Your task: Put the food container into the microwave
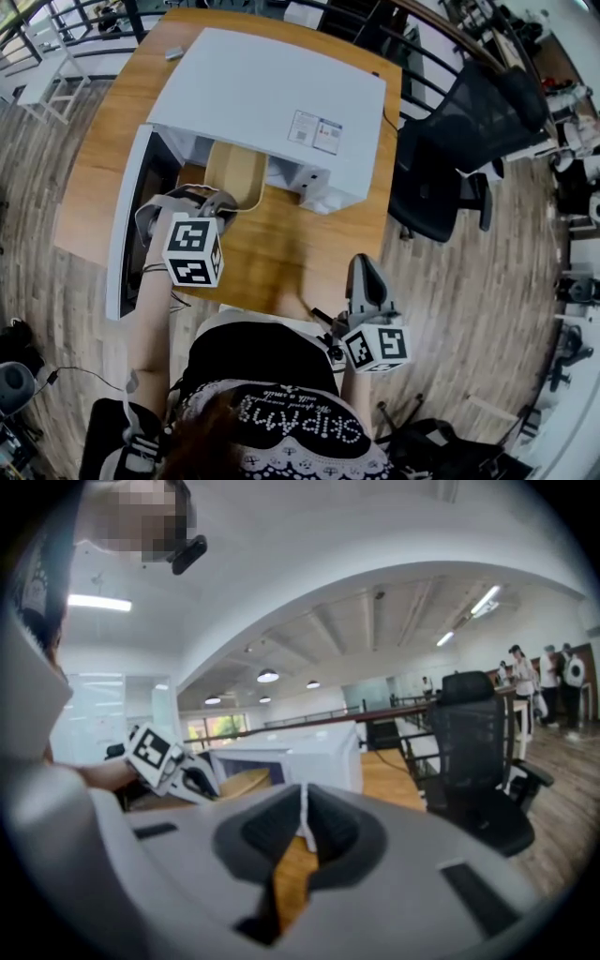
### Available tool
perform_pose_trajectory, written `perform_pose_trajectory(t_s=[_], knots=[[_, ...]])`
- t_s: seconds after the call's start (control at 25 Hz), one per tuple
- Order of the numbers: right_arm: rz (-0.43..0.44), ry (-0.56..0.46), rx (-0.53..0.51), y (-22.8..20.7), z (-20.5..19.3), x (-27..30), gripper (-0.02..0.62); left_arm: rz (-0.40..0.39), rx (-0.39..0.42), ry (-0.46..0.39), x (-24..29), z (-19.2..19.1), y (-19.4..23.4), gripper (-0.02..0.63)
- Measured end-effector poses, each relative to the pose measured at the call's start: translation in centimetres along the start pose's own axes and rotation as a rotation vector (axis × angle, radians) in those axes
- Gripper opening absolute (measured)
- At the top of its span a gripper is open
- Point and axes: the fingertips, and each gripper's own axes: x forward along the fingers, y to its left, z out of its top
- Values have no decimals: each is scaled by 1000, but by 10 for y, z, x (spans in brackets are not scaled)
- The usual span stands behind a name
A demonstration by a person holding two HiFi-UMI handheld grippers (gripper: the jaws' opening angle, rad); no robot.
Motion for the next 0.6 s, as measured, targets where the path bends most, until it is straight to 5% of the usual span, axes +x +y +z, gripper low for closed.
perform_pose_trajectory(t_s=[0.6], knots=[[-89, 50, 28, -23, -4, 8, 40, 126, -10, 12, 72, -23, 71, 46]])
